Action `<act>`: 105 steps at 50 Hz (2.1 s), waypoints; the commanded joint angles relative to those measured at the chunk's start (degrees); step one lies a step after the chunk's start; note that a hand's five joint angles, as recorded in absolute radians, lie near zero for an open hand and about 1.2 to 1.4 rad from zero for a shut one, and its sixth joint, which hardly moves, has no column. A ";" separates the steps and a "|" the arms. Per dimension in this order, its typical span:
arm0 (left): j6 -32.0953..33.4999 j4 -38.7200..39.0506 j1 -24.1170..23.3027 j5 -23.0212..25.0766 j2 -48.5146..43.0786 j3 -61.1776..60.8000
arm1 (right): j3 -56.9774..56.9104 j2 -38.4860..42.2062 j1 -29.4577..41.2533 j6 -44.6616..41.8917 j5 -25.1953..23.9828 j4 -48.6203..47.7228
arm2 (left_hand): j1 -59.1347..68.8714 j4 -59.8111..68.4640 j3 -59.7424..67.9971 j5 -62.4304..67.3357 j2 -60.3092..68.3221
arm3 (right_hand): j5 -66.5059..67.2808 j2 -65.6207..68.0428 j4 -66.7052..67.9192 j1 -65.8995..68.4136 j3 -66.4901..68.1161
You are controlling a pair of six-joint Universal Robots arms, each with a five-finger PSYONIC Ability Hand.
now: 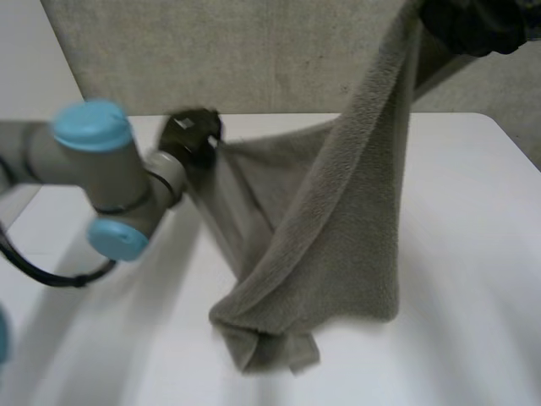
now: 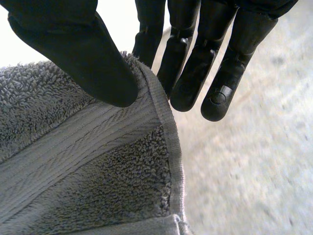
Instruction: Fold the laundry
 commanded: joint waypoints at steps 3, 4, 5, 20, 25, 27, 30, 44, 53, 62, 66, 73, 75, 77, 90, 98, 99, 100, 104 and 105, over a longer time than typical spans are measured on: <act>8.41 -0.89 4.57 -3.13 19.48 -11.13 | -1.09 7.22 -7.03 -0.26 2.30 2.55 | 12.97 10.33 10.38 11.40 10.34 | 14.26 12.64 11.59 24.10 12.24; 10.43 -1.68 4.75 -3.13 22.29 -13.50 | -1.44 9.06 -7.56 -0.44 3.35 4.56 | 12.97 10.33 10.38 11.40 10.34 | 14.26 12.64 11.59 24.10 12.24; 10.45 -1.68 4.75 -3.13 22.32 -13.53 | -1.44 9.08 -7.56 -0.44 3.36 4.58 | 12.97 10.33 10.38 11.40 10.34 | 14.26 12.64 11.59 24.10 12.24; 27.50 -20.49 2.55 -3.83 24.96 -29.96 | -2.32 28.22 -4.41 -18.08 5.21 28.20 | 12.97 10.33 10.38 11.40 10.34 | 14.26 12.64 11.59 24.10 12.24; 28.12 -20.93 2.55 -4.71 18.02 -27.94 | -3.28 32.71 -1.77 -26.52 7.22 34.10 | 12.97 10.33 10.38 11.40 10.34 | 14.26 12.64 11.59 24.10 12.24; 28.12 -20.84 2.73 -4.80 13.82 -23.22 | -4.43 33.86 -1.24 -28.21 8.73 34.38 | 12.97 10.33 10.38 11.40 10.34 | 14.26 12.64 11.59 24.10 12.24; 28.03 -20.67 2.81 -4.80 11.95 -19.50 | -8.36 36.05 -0.45 -28.83 12.31 33.42 | 12.97 10.33 10.38 11.40 10.34 | 14.26 12.64 11.59 24.10 12.24; 26.45 14.42 2.64 -5.76 2.19 24.88 | -35.03 39.68 2.98 -26.81 30.26 -22.78 | 12.97 10.33 10.38 11.40 10.34 | 14.26 12.64 11.59 24.10 12.24; 23.64 24.59 2.64 -9.11 11.50 5.50 | -19.49 34.31 3.60 -26.37 25.78 -25.56 | 12.97 10.33 10.38 11.40 10.34 | 14.26 12.64 11.59 24.10 12.24; 23.55 24.59 2.73 -8.93 13.62 -14.32 | -3.90 32.98 3.33 -25.75 22.26 -25.21 | 12.97 10.33 10.38 11.40 10.34 | 14.26 12.64 11.59 24.10 12.24; 23.63 26.70 2.73 -7.35 12.66 -24.77 | 4.19 32.81 2.89 -22.94 19.45 -24.95 | 12.97 10.33 10.38 11.40 10.34 | 14.26 12.64 11.59 24.10 12.24; 25.04 28.20 2.81 -4.18 10.10 -37.24 | 12.79 36.84 2.19 -22.41 19.01 -16.27 | 12.97 10.33 10.38 11.40 10.34 | 14.26 12.64 11.59 24.10 12.24; 25.39 27.07 3.34 -4.18 10.98 -39.61 | 14.10 36.42 2.19 -22.59 18.75 -13.29 | 12.97 10.33 10.38 11.40 10.34 | 14.26 12.64 11.59 24.10 12.24; 25.74 25.21 3.61 -4.18 13.09 -42.09 | 15.08 35.62 1.84 -22.50 18.39 -10.36 | 12.97 10.33 10.38 11.40 10.34 | 14.26 12.64 11.59 24.10 12.24; 32.69 -19.79 3.52 -4.10 36.56 -51.14 | 17.28 15.14 -4.05 -29.80 17.69 24.01 | 12.97 10.33 10.38 11.40 10.34 | 14.26 12.64 11.59 24.10 12.24; 32.95 -26.21 3.34 -2.87 44.12 -49.82 | 16.49 10.74 -7.82 -39.47 12.25 30.88 | 12.97 10.33 10.38 11.40 10.34 | 14.26 12.64 11.59 24.10 12.24; 33.13 -23.51 3.25 -2.87 43.51 -49.39 | 16.49 10.75 -7.83 -39.46 12.24 30.86 | 12.97 10.33 10.38 11.40 10.34 | 14.26 12.64 11.59 24.10 12.24; 33.30 -20.87 3.17 -2.95 41.85 -48.86 | 16.58 12.23 -8.00 -38.85 12.07 28.69 | 12.97 10.33 10.38 11.40 10.34 | 14.26 12.64 11.59 24.10 12.24; 33.57 -16.54 2.90 -3.48 35.68 -46.92 | 16.05 21.44 -7.48 -38.06 12.77 22.62 | 12.97 10.33 10.38 11.40 10.34 | 14.26 12.64 11.59 24.10 12.24; 33.48 -14.89 2.99 -3.57 32.03 -45.27 | 16.05 21.47 -7.48 -38.06 12.77 22.60 | 12.97 10.33 10.38 11.40 10.34 | 14.26 12.64 11.59 24.10 12.24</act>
